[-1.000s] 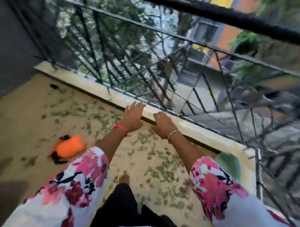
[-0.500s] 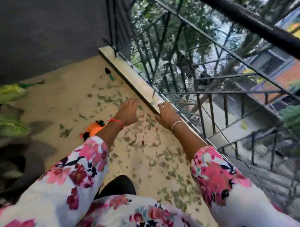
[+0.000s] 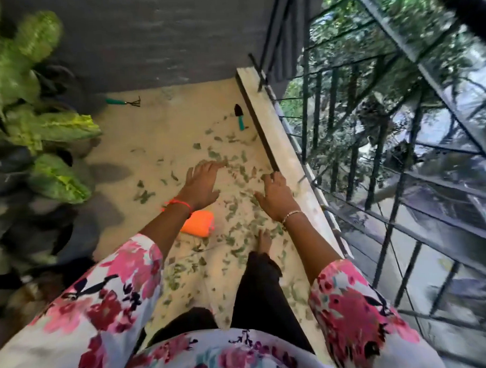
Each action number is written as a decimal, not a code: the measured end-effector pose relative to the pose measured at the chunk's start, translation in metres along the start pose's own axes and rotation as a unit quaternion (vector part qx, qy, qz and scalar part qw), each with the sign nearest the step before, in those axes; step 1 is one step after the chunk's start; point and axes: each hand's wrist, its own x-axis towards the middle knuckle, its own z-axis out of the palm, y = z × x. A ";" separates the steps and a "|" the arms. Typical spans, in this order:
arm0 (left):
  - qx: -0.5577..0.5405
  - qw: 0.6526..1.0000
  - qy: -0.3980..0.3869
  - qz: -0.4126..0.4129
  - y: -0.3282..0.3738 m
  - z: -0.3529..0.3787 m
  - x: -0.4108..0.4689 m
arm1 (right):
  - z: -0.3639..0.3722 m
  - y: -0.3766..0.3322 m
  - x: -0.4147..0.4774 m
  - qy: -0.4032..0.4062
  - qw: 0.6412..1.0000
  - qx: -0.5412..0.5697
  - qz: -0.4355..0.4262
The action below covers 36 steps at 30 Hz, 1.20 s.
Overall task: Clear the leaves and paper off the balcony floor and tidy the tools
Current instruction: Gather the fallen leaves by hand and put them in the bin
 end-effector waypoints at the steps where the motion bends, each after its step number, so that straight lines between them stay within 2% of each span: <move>1: -0.001 1.000 -0.004 -0.015 -0.003 0.002 0.012 | 0.000 0.007 0.015 -0.002 1.000 0.001 -0.006; 12: -0.070 0.986 -0.036 -0.150 0.013 -0.005 0.177 | -0.043 0.081 0.202 -0.087 0.992 0.000 -0.088; 19: -0.075 0.981 -0.005 -0.179 -0.030 0.001 0.272 | -0.021 0.083 0.327 -0.120 0.986 0.004 -0.113; 24: -0.102 0.980 -0.014 -0.171 -0.092 0.030 0.351 | 0.024 0.072 0.413 -0.121 0.988 0.061 -0.073; 27: -0.106 0.979 -0.023 -0.174 -0.144 0.076 0.404 | 0.072 0.071 0.469 -0.113 0.987 0.102 -0.055; 31: -0.106 0.980 -0.039 -0.166 -0.208 0.145 0.459 | 0.154 0.079 0.533 -0.157 0.983 0.082 -0.054; 36: -0.106 0.982 -0.049 -0.152 -0.273 0.226 0.502 | 0.246 0.088 0.596 -0.162 0.982 0.064 -0.066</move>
